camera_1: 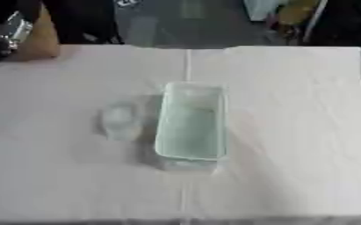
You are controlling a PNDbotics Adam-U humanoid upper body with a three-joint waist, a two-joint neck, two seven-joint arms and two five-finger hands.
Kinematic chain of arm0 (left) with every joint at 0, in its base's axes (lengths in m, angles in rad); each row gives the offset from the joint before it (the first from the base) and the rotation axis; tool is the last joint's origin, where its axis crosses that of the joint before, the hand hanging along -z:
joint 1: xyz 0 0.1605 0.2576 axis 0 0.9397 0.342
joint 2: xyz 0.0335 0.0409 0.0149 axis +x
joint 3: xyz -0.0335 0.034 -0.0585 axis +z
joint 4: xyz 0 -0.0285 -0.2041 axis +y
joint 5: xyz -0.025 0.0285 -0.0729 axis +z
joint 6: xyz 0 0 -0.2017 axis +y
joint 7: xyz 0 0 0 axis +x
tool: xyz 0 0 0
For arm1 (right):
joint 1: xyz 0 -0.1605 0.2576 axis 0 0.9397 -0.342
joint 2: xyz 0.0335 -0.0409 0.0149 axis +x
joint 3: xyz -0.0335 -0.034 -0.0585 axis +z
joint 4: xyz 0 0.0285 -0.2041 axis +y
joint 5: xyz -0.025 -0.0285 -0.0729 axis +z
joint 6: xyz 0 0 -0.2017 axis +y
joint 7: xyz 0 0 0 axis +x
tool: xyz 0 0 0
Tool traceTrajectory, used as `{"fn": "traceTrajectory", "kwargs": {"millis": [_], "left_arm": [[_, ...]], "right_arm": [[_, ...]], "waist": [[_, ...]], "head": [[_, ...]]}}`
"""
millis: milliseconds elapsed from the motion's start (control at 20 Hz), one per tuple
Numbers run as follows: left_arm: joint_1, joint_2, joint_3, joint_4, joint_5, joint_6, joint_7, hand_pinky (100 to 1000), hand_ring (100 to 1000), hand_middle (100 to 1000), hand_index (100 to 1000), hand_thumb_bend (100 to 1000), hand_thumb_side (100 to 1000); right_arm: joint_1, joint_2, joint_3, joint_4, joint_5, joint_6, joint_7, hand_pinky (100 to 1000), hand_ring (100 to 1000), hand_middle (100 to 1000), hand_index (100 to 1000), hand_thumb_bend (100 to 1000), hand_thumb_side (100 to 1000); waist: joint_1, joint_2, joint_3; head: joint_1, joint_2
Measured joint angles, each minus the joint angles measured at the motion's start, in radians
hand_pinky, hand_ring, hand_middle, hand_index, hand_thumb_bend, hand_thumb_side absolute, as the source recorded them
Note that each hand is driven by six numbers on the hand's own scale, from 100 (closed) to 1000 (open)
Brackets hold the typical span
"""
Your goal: Pick up objects on the table and place them in the box.
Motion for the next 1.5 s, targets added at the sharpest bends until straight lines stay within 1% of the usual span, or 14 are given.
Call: {"fn": "traceTrajectory", "kwargs": {"millis": [800,950,1050,1150,1200,1300,1350,1400,1500], "left_arm": [[0.000,0.000,-0.001,0.000,0.000,0.000,-0.009,1000,1000,1000,1000,1000,742],[0.000,0.001,-0.009,0.000,0.000,-0.001,-0.015,1000,1000,1000,1000,1000,733],[0.000,0.005,-0.022,0.000,0.002,-0.003,-0.020,994,1000,1000,1000,1000,759],[0.000,0.043,-0.045,0.000,0.011,-0.004,-0.033,978,1000,1000,1000,1000,799],[-0.003,0.076,-0.060,0.000,0.018,-0.003,-0.046,973,1000,1000,1000,1000,824],[-0.026,0.163,-0.097,0.000,0.038,0.003,-0.086,953,1000,1000,1000,1000,855],[-0.041,0.211,-0.115,0.000,0.051,0.008,-0.108,953,1000,1000,1000,1000,824],[-0.052,0.261,-0.132,0.000,0.066,0.015,-0.130,924,999,1000,1000,1000,870],[-0.074,0.353,-0.162,0.000,0.098,0.032,-0.169,905,990,990,1000,1000,868]], "right_arm": [[0.000,0.000,0.000,0.000,0.000,0.000,0.000,711,883,981,1000,100,596],[0.000,0.001,0.000,0.000,0.000,0.001,0.000,711,883,981,1000,100,598],[0.000,0.001,0.000,0.000,0.000,0.002,0.002,710,884,982,1000,100,600],[0.000,0.001,0.000,0.000,0.000,0.005,0.004,710,884,982,1000,100,602],[0.000,0.001,0.000,0.000,-0.001,0.005,0.005,709,884,983,1000,100,604],[0.000,0.001,0.000,0.000,-0.001,0.009,0.009,709,884,983,1000,100,603],[0.000,0.001,0.000,0.000,-0.002,0.010,0.010,709,884,983,1000,100,587],[0.000,0.001,0.000,0.000,-0.002,0.012,0.011,709,884,983,1000,100,603],[0.000,0.001,0.000,0.000,-0.003,0.014,0.013,708,884,983,1000,100,605]], "waist": [[0.000,0.000,-0.004],[0.000,0.000,-0.020],[0.000,-0.001,-0.030],[0.004,-0.007,-0.034],[0.009,-0.010,-0.036],[0.018,-0.015,-0.041],[0.023,-0.018,-0.042],[0.026,-0.022,-0.044],[0.030,-0.027,-0.046]], "head": [[0.000,0.000],[0.001,0.000],[0.001,0.000],[0.001,0.000],[0.001,0.000],[0.001,0.000],[0.001,0.000],[0.001,0.000],[0.001,0.000]]}}
